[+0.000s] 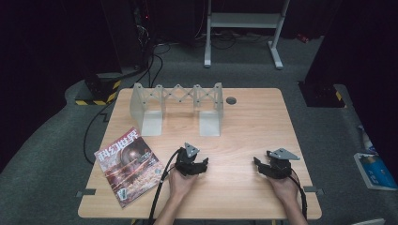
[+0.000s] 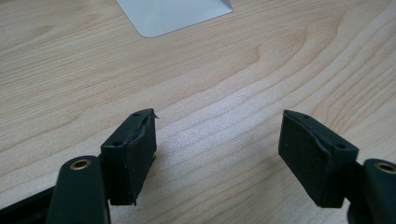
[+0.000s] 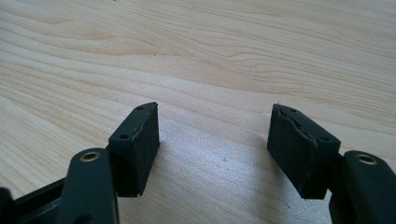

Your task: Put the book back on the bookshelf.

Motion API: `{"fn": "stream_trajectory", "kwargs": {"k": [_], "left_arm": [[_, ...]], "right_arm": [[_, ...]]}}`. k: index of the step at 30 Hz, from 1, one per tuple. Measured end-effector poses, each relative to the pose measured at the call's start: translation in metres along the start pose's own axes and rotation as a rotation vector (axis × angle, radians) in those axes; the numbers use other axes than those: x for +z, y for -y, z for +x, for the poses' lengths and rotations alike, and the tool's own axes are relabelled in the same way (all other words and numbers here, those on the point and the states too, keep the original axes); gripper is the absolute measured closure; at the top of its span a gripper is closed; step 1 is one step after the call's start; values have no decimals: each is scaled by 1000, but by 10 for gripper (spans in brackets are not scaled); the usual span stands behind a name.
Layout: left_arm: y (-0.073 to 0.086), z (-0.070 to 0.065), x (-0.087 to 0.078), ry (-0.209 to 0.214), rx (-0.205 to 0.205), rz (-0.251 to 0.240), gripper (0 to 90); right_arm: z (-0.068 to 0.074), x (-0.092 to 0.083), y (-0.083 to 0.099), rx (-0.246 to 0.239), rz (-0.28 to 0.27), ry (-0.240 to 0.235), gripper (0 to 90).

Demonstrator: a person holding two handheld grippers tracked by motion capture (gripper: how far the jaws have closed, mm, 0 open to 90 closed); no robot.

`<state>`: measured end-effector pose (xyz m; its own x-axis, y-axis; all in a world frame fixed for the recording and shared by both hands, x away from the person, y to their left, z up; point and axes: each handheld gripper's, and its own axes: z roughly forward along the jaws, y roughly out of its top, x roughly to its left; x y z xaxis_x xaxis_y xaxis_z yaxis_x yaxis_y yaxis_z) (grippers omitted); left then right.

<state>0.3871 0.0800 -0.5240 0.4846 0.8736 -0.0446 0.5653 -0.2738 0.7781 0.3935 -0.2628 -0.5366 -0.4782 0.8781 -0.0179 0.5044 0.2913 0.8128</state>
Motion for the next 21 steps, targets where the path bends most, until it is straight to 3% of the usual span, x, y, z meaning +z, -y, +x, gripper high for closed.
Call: {"fn": "stream_trajectory", "kwargs": {"k": [10, 21], "left_arm": [[-4, 4, -13, -3, -19, -24, 274], [-4, 20, -31, -28, -60, -45, 260]], "right_arm": [[0, 0, 0, -1, 0, 0, 340], [0, 0, 0, -1, 0, -1, 340]]}}
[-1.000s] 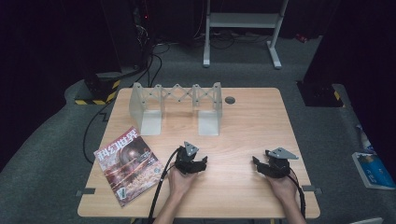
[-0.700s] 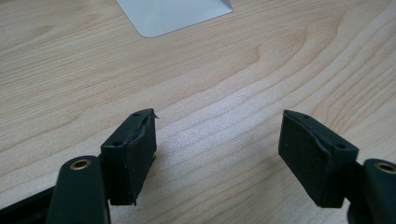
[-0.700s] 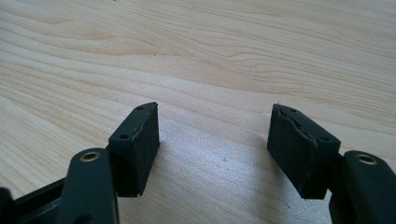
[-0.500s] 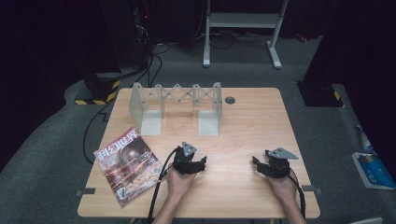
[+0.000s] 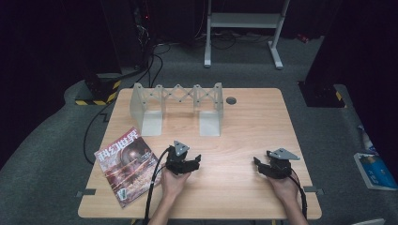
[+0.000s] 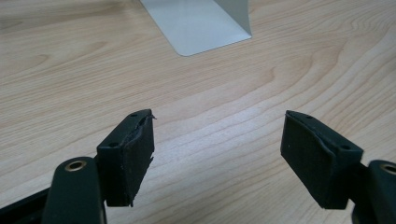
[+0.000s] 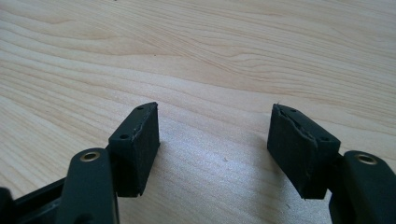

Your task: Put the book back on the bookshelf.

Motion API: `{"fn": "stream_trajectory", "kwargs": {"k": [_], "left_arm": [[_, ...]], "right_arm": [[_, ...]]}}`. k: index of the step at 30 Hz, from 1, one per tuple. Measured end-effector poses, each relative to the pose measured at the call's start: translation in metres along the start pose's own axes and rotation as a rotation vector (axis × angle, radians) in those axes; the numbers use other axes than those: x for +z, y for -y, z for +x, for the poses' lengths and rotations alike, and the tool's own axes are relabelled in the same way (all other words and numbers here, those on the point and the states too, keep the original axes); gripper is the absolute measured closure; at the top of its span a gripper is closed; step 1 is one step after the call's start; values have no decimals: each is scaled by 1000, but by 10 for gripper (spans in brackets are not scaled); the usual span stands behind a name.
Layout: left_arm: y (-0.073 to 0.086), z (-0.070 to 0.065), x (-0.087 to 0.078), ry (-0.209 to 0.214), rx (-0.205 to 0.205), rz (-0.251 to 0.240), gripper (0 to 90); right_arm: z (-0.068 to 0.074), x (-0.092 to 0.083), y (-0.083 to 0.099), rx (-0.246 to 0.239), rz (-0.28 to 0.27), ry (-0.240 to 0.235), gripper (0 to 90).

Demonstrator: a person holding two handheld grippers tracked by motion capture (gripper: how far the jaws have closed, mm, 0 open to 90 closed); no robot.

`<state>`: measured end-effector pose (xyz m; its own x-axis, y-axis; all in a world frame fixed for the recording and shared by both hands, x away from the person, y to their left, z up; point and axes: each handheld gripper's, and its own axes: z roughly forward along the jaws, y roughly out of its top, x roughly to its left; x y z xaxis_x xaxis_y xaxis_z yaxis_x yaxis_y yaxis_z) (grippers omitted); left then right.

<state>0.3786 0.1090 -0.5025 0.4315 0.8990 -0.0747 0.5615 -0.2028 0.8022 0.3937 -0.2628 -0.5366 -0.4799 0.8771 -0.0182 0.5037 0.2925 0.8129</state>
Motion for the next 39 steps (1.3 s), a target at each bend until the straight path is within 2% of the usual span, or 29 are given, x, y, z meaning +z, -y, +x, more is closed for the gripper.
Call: {"fn": "stream_trajectory", "kwargs": {"k": [9, 11, 12, 13, 14, 15, 16, 20, 22, 25, 26, 27, 29, 30, 31, 33, 35, 36, 38, 39], "left_arm": [[1, 22, -18, -40, -37, -8, 248], [4, 33, -27, -67, -64, -20, 247], [4, 33, -27, -67, -64, -20, 247], [7, 41, -34, -92, -81, -19, 245], [7, 41, -34, -92, -81, -19, 242], [11, 50, -40, -116, -100, -15, 241], [11, 50, -40, -116, -100, -15, 239], [20, 72, -57, -178, -138, -11, 234], [30, 92, -72, -230, -196, -12, 224], [39, 108, -85, -288, -231, -7, 215], [39, 108, -85, -288, -231, -7, 214], [47, 120, -94, -334, -259, 1, 211], [55, 131, -102, -376, -289, 11, 203], [55, 131, -102, -376, -289, 11, 201], [63, 142, -110, -411, -321, 21, 197], [70, 151, -116, -436, -356, 26, 190], [73, 155, -118, -450, -363, 33, 180], [78, 162, -121, -475, -385, 45, 176], [81, 165, -122, -485, -390, 50, 165], [85, 171, -123, -498, -408, 64, 160]], "right_arm": [[0, 0, 0, 1, -1, 1, 340], [0, 0, 0, 1, -1, 0, 340], [0, 0, 0, 1, 0, 0, 340], [0, 0, 0, 2, -1, 0, 340], [0, 0, 0, 1, -1, 0, 340], [0, 0, 0, 1, -1, 0, 340], [0, 0, 0, 1, -1, 0, 340], [0, 0, 0, 0, 0, 0, 340], [0, 0, 0, 0, 0, 0, 340], [0, 0, 0, 2, -1, 0, 340], [0, 0, 0, 2, -1, 0, 340], [0, 0, 0, -1, 0, 1, 340], [0, 0, 0, 0, -1, 1, 340], [0, 0, 0, 0, -1, 1, 340], [0, 0, 0, 1, -1, 0, 340], [0, 0, 0, 0, -1, 0, 340], [0, 0, 0, -1, -1, 0, 340], [0, 0, 0, -1, -1, 0, 340], [0, 0, 0, -1, -1, 0, 340], [1, 0, 0, 1, -1, 0, 340]]}}
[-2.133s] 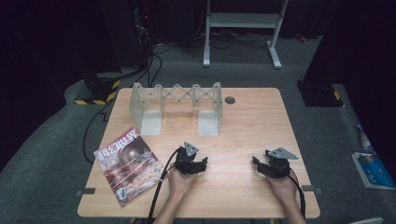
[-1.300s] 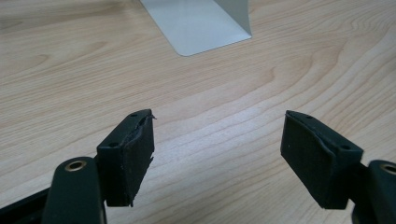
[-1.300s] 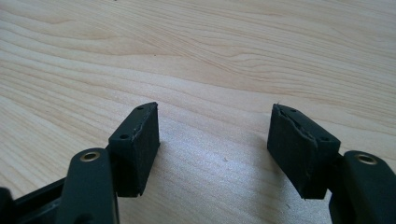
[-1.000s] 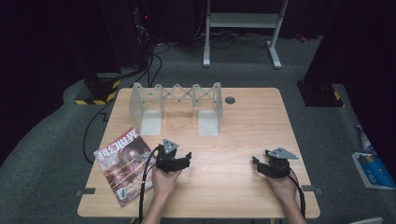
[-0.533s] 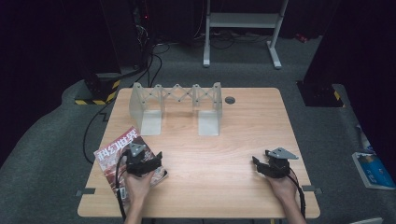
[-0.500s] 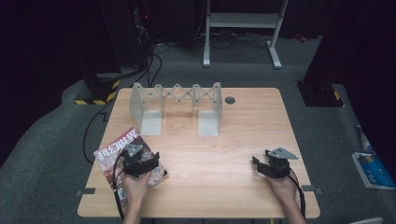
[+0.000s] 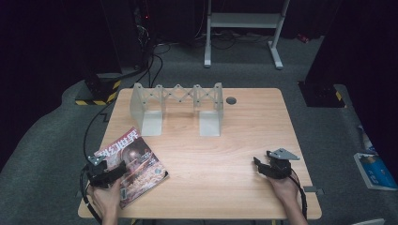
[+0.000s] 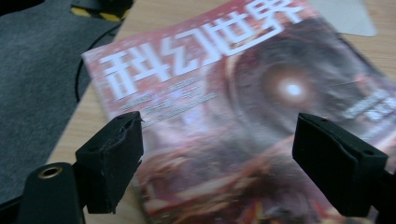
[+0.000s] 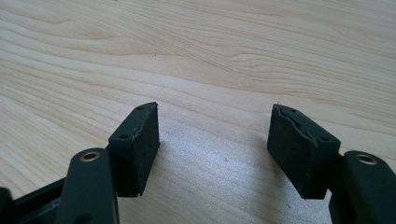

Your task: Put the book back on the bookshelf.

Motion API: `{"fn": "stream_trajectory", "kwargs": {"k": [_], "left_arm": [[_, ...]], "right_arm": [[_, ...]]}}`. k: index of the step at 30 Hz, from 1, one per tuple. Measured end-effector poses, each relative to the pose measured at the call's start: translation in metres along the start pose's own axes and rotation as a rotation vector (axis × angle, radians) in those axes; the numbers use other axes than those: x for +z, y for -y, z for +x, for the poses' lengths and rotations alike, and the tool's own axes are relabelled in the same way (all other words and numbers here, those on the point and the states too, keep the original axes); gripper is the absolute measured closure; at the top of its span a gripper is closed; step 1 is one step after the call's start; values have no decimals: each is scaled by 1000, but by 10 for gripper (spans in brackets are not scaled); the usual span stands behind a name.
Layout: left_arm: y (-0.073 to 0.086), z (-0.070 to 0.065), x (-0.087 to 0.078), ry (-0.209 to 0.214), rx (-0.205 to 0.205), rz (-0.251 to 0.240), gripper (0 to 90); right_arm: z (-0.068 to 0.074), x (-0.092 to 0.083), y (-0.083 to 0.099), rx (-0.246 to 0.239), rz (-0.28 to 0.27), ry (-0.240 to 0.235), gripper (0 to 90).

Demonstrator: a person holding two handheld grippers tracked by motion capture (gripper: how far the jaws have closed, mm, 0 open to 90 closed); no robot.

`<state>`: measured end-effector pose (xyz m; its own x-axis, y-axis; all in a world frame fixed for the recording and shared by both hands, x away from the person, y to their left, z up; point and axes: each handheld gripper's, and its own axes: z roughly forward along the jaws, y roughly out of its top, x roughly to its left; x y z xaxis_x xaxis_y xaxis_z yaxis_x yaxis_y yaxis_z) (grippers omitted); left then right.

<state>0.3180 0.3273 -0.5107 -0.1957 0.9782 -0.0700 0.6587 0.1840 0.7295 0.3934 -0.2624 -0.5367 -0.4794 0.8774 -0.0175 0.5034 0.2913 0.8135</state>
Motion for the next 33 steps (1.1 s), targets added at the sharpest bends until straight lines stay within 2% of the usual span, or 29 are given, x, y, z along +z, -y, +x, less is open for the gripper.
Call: {"fn": "stream_trajectory", "kwargs": {"k": [6, 8, 19, 24, 33], "left_arm": [[7, 8, 8, -5, -18, 36, 142], [11, 9, 9, -1, -29, 21, 137], [18, 4, 5, 7, 0, -4, 163], [18, 2, 2, -1, -9, 15, 177], [22, -2, -3, -14, -24, 12, 206]], "right_arm": [[0, 0, 0, 0, 0, 0, 340], [0, 0, 0, -3, -1, 0, 340], [0, 0, 0, -5, 0, -2, 340], [0, 0, 0, -8, -1, -1, 340], [1, 0, 0, -10, 0, -2, 340]]}}
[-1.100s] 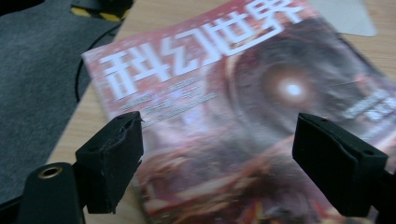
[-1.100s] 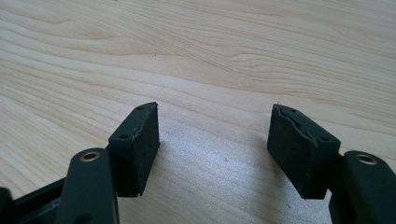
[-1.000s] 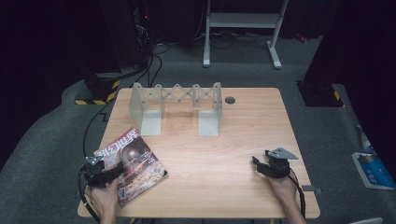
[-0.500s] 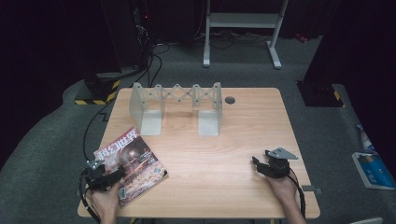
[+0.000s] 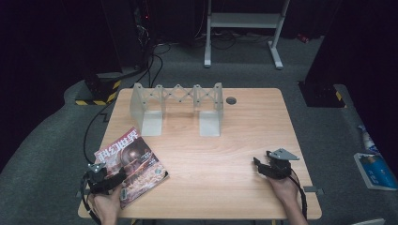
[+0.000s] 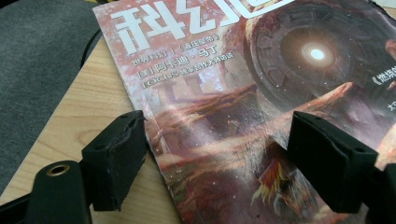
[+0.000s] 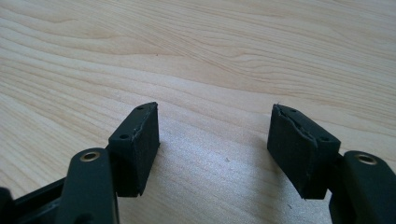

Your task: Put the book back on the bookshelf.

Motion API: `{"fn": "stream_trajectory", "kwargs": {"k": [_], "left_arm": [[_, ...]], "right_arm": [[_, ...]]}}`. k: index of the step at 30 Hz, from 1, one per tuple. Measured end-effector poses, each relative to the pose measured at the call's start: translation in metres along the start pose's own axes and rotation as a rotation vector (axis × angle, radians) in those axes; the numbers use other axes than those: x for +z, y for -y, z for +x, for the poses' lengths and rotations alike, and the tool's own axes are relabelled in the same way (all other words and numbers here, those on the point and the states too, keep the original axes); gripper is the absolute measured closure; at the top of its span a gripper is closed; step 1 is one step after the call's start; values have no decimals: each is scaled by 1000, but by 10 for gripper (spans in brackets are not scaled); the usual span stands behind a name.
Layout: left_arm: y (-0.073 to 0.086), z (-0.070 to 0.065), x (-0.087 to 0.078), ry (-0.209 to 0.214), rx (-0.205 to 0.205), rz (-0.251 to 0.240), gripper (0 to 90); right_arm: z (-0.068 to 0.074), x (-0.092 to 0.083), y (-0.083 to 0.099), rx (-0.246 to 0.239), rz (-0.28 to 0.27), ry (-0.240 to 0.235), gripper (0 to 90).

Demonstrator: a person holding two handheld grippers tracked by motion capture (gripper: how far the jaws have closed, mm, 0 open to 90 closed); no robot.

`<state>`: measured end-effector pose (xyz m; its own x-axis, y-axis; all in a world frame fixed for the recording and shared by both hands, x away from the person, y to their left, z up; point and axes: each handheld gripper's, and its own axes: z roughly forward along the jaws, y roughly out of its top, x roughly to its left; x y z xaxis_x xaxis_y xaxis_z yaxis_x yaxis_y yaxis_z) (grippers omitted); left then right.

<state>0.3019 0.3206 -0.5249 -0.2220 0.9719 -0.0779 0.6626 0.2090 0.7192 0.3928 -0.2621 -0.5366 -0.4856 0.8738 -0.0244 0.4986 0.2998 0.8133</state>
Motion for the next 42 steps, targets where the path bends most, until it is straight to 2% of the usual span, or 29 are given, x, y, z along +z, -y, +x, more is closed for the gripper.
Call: {"fn": "stream_trajectory", "kwargs": {"k": [11, 15, 30, 42], "left_arm": [[9, -4, -7, 2, -6, -19, 234], [14, -8, -12, 13, 14, -18, 233], [31, -20, -28, 32, 31, -21, 238], [39, -34, -35, 74, 66, -17, 238]], "right_arm": [[0, 0, 0, -4, -1, 1, 340], [0, 0, 0, -7, -2, -2, 340], [0, 0, 0, -8, -2, -3, 340], [0, 0, 0, -5, -2, -4, 340]]}}
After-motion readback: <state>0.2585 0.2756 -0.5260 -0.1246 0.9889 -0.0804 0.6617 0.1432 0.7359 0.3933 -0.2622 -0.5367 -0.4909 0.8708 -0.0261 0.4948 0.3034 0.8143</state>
